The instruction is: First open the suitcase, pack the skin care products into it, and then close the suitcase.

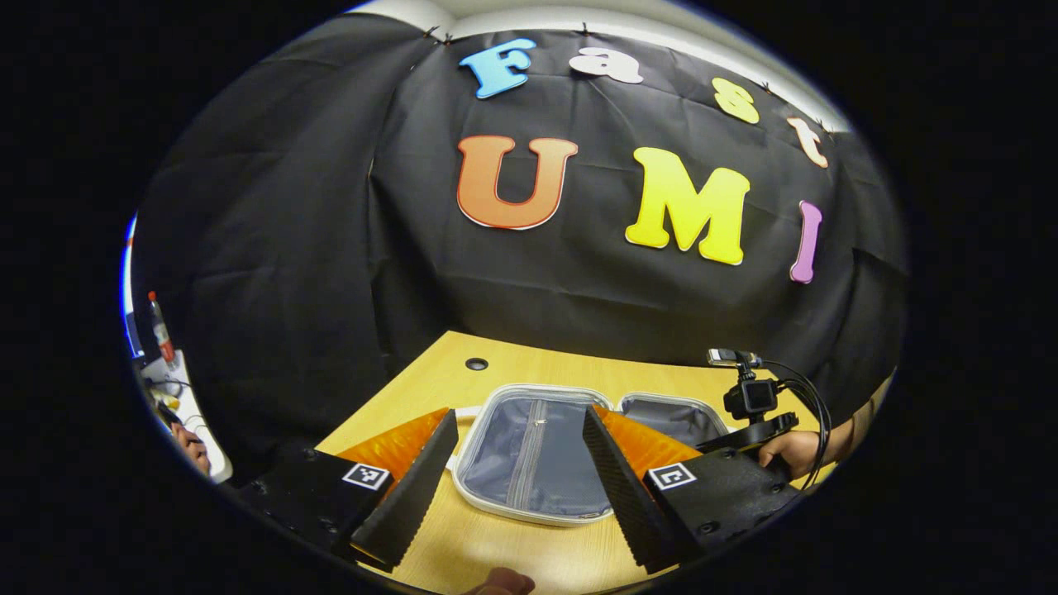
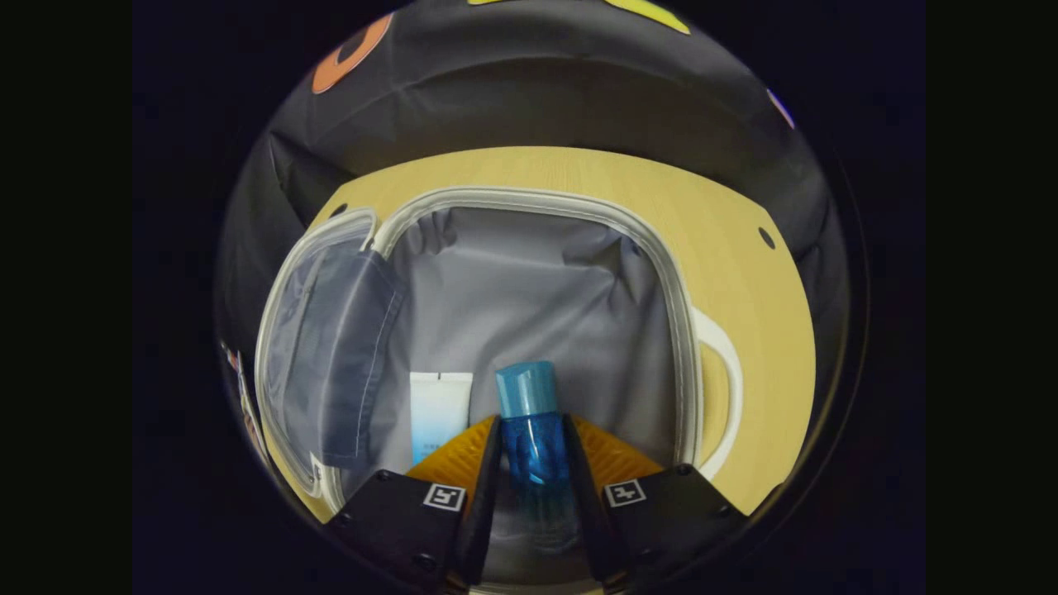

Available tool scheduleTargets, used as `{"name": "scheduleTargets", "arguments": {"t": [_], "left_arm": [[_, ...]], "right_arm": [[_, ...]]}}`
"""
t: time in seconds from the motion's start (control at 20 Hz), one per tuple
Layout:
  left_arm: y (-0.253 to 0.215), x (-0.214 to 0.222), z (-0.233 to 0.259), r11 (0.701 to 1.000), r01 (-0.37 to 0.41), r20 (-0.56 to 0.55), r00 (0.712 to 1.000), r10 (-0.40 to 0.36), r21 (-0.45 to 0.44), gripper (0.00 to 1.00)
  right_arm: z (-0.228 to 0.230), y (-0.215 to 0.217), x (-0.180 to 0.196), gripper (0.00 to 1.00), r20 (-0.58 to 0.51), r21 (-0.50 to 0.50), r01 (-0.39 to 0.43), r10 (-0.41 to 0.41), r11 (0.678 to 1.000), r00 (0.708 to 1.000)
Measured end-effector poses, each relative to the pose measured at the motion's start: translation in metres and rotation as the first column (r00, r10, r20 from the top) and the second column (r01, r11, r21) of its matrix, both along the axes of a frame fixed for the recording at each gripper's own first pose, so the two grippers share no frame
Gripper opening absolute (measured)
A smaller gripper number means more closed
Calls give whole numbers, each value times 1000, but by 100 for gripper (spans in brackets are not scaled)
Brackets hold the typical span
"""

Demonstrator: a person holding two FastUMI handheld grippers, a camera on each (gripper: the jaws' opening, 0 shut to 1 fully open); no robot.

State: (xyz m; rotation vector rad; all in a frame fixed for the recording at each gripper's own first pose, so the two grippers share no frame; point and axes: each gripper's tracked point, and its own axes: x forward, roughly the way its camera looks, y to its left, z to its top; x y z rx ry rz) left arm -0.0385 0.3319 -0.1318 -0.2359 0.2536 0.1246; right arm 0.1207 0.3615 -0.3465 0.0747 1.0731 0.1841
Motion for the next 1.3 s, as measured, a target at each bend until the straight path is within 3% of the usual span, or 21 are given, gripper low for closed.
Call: {"name": "scheduleTargets", "arguments": {"t": [0.1, 0.25, 0.35, 0.4, 0.5, 0.55, 0.7, 0.75, 0.85, 0.95, 1.05, 1.1, 1.2, 1.3], "left_arm": [[30, 11, -13, 997, -36, -21, 999, 35, -63, 98], [64, 29, -43, 980, -41, -52, 998, 31, -193, 98], [82, 41, -77, 951, -51, -99, 995, 22, -304, 98], [89, 48, -96, 926, -67, -127, 992, 20, -372, 98], [94, 59, -125, 847, -84, -160, 987, -2, -525, 98], [98, 62, -135, 821, -99, -168, 986, 3, -563, 98], [108, 71, -178, 762, -149, -216, 976, 12, -631, 98], [103, 75, -184, 729, -149, -220, 975, -3, -668, 98], [93, 80, -196, 690, -145, -233, 972, -34, -709, 96], [91, 84, -209, 672, -169, -258, 965, -35, -721, 66], [86, 97, -203, 621, -167, -233, 972, -26, -766, 60], [88, 97, -198, 616, -162, -222, 975, -22, -771, 36], [85, 97, -196, 652, -160, -227, 974, -19, -741, 16], [84, 98, -190, 701, -154, -242, 970, -27, -697, 10]], "right_arm": [[21, -1, -2, 47, 38, 38, -3, 2, 999, 999], [71, -7, -2, 73, 152, 106, -35, 18, 994, 988], [107, -20, -1, 80, 237, 124, -53, 22, 991, 971], [125, -31, -1, 80, 284, 114, -65, 30, 991, 958], [160, -59, -6, 77, 383, 64, -77, 46, 995, 923], [178, -72, -8, 80, 432, 45, -74, 47, 996, 901], [227, -122, -27, 77, 541, 2, -37, 30, 999, 840], [244, -141, -35, 80, 575, -8, -17, 19, 1000, 818], [274, -180, -51, 77, 640, -38, 34, -2, 999, 768], [302, -221, -68, 80, 693, -72, 104, -26, 992, 721], [322, -251, -86, 82, 725, -81, 172, -60, 982, 686], [330, -264, -94, 77, 736, -85, 201, -75, 976, 673], [335, -283, -109, 79, 747, -99, 237, -85, 967, 660], [334, -297, -119, 77, 753, -109, 268, -97, 957, 651]]}}
